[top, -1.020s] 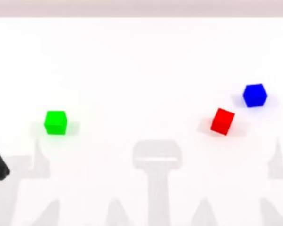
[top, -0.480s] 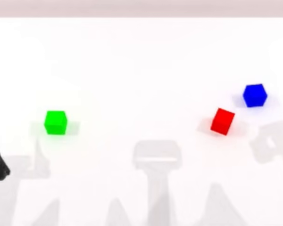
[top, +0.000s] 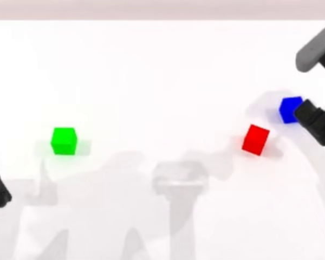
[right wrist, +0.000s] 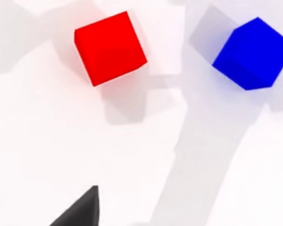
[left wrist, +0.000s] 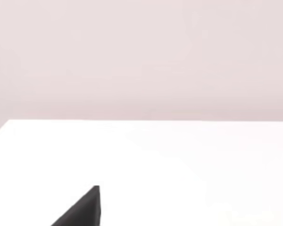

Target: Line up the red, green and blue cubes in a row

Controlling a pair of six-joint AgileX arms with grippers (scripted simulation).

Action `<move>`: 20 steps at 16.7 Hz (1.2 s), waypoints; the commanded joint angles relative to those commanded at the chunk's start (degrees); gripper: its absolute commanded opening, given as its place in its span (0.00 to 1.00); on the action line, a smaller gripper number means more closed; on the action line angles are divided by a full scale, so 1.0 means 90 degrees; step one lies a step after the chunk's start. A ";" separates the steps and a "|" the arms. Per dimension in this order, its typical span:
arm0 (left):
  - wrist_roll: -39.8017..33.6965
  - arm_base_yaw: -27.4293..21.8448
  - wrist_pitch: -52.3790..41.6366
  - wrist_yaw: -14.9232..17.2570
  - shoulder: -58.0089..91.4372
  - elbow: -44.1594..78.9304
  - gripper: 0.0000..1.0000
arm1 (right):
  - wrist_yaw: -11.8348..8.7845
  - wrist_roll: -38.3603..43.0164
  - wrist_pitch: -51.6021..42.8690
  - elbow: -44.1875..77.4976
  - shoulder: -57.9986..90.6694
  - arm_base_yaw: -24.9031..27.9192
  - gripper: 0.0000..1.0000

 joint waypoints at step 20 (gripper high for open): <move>0.0000 0.0000 0.0000 0.0000 0.0000 0.0000 1.00 | 0.0009 -0.1504 -0.2130 0.3610 0.4404 0.0801 1.00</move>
